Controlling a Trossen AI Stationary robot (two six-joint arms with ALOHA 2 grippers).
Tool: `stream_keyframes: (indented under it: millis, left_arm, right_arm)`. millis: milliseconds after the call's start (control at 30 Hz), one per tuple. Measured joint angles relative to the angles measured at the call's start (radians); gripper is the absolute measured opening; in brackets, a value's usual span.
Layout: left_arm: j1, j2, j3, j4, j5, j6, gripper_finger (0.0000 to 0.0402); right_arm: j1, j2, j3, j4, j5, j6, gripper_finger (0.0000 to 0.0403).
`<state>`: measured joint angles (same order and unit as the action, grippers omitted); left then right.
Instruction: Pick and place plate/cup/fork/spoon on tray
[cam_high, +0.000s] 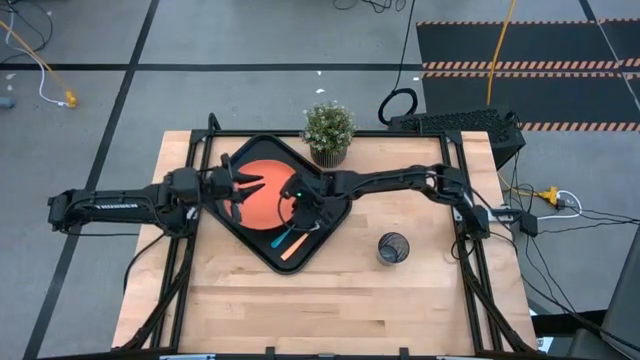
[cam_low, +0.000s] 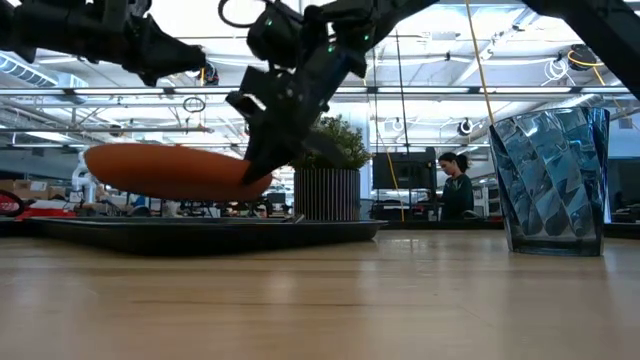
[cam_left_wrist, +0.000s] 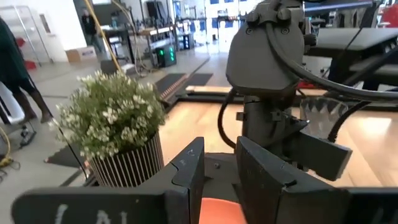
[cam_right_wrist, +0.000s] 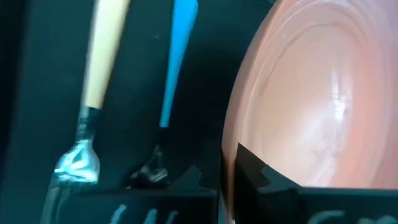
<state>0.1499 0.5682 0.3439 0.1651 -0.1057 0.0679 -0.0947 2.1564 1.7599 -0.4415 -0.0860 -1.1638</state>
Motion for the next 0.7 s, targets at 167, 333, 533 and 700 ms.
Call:
stream_keyframes:
  millis: [167,333,533,700]
  left_arm:
    - [-0.003,0.0,0.0,-0.032,0.0,-0.011,0.0097]
    - [-0.004,0.0,0.0,-0.042,0.0,-0.019,0.0097]
    - [-0.004,0.001,0.0,-0.045,0.0,-0.022,0.0097]
    - [-0.004,0.001,0.0,-0.063,-0.001,-0.021,0.0097]
  right_arm:
    - [-0.016,0.026,0.0,0.044,-0.014,-0.008,0.0]
    - [-0.027,0.061,0.0,0.044,-0.026,-0.004,0.0]
    - [-0.028,0.089,0.0,0.08,-0.024,-0.007,0.0]
    - [-0.028,0.101,0.0,0.08,-0.023,-0.009,0.0]
